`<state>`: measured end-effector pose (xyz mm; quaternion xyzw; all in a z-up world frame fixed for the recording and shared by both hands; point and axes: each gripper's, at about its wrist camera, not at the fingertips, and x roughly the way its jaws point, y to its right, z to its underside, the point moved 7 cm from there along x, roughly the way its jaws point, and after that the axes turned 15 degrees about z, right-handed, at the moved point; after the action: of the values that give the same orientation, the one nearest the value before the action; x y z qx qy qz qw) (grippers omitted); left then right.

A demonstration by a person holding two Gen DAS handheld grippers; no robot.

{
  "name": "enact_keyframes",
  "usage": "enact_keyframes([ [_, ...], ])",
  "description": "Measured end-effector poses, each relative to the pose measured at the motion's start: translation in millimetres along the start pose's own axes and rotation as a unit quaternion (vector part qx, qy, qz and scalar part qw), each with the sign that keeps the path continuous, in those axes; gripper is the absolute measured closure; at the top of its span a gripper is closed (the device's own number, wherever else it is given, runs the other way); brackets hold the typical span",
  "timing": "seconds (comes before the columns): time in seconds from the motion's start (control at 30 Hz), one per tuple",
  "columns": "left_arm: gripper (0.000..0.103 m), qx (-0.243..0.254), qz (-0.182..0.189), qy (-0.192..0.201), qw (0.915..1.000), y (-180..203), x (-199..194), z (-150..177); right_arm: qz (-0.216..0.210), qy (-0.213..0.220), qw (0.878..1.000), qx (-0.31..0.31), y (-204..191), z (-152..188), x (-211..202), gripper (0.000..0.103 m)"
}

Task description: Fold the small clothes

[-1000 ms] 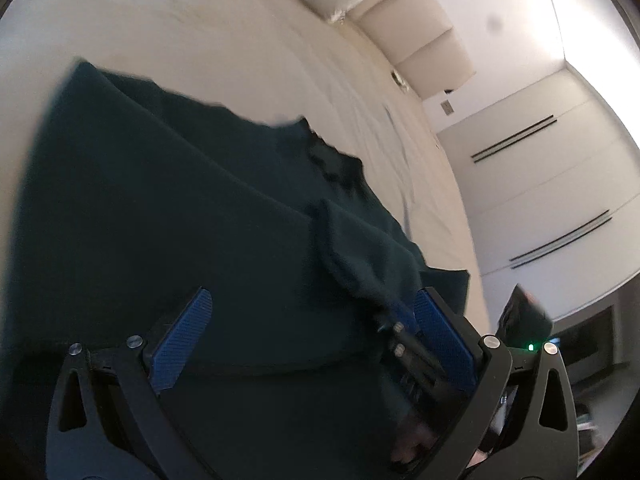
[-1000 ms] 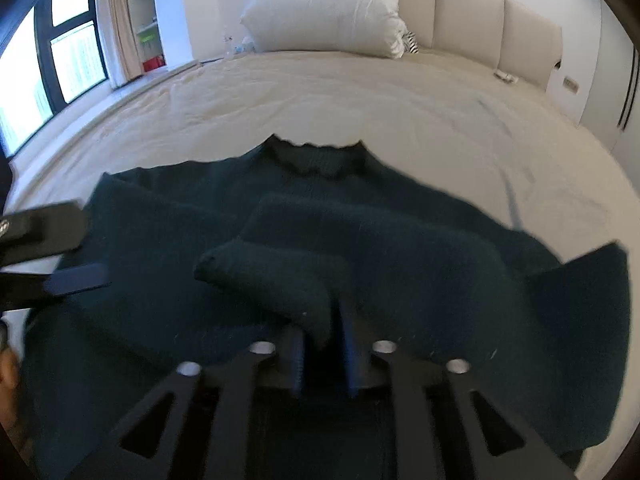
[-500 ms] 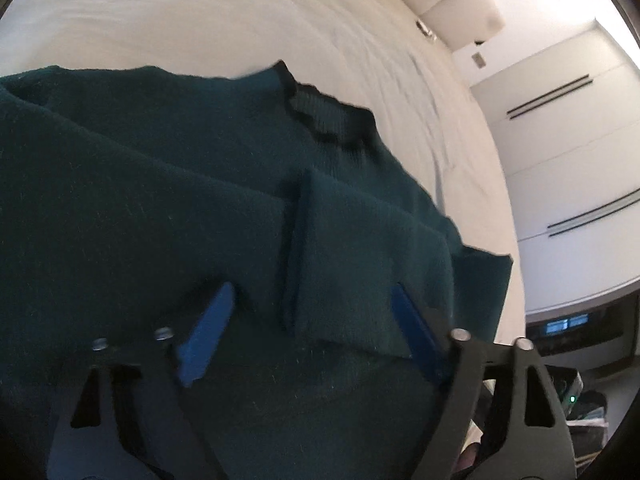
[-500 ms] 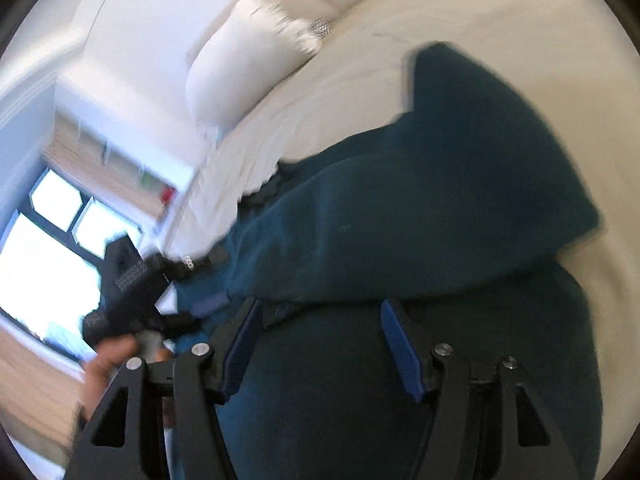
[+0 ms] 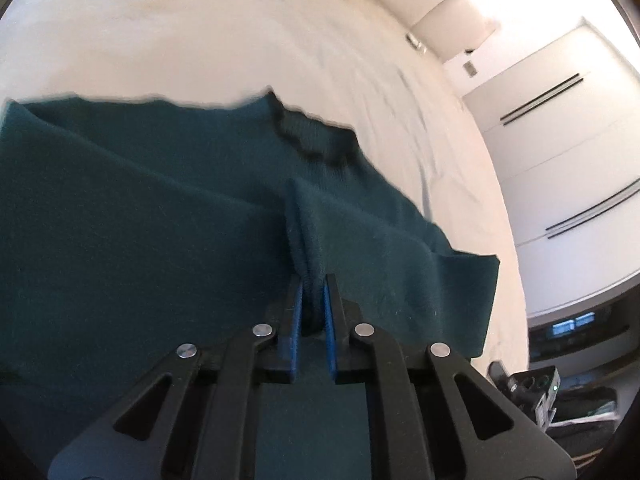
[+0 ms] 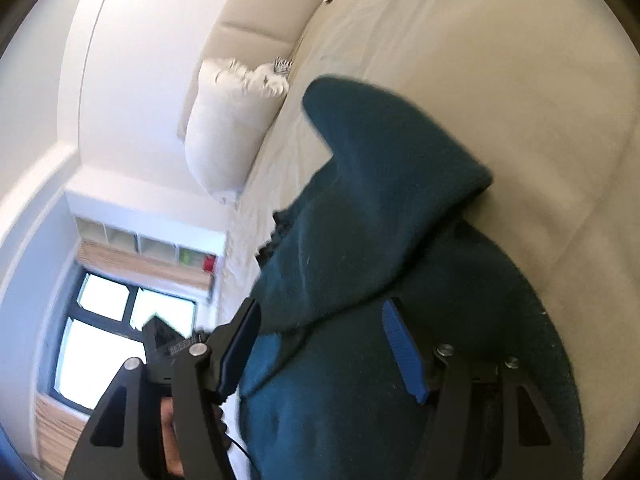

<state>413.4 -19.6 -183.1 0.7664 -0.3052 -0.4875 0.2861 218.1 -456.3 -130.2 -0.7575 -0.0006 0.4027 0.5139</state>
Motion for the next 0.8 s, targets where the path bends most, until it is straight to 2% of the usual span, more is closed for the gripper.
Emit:
enact_keyframes([
  [0.2, 0.095, -0.006, -0.023, 0.063, 0.9977, -29, -51, -6, -0.042, 0.022, 0.995, 0.085, 15, -16, -6, 0.026],
  [0.4, 0.095, -0.023, -0.042, 0.065, 0.9967, -64, -59, 3, -0.035, 0.038, 0.993, 0.109, 18, -30, -3, 0.025],
  [0.63, 0.095, -0.015, -0.047, 0.058, 0.9971, -67, -55, 5, -0.041, 0.003, 0.992, 0.122, 2, -16, 4, 0.024],
  [0.8, 0.095, -0.022, -0.045, 0.067, 0.9965, -68, -47, 0, -0.008, -0.028, 0.994, 0.106, -3, -13, 28, 0.024],
])
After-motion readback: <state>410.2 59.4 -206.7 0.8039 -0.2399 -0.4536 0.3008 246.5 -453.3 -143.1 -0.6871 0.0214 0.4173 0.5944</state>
